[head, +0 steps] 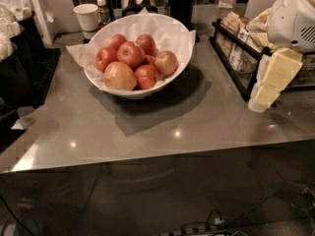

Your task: Pick apple from white bowl

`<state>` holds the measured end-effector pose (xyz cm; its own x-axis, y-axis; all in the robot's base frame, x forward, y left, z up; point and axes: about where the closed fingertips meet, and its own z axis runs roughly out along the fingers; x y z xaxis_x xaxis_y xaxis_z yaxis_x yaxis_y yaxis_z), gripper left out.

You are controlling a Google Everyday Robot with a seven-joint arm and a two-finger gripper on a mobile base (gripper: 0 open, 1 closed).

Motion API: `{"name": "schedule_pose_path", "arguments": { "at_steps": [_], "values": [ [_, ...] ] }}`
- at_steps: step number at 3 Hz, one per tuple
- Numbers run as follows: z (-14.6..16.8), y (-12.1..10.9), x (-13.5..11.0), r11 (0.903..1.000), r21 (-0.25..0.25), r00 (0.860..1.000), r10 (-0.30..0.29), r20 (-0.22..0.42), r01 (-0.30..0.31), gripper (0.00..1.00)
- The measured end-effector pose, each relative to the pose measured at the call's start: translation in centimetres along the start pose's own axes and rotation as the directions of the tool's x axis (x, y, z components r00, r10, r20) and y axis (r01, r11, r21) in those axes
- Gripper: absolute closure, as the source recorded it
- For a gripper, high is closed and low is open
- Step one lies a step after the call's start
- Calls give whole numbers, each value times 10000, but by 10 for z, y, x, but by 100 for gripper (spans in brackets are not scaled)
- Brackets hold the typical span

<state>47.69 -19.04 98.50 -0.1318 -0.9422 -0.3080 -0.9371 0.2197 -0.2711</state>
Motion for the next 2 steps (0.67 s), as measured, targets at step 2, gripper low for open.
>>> {"name": "schedule_pose_path", "arguments": {
  "at_steps": [2],
  "values": [
    [45,-66,-97,9806,-1544,9592,-754,2725,1210,0]
  ]
}}
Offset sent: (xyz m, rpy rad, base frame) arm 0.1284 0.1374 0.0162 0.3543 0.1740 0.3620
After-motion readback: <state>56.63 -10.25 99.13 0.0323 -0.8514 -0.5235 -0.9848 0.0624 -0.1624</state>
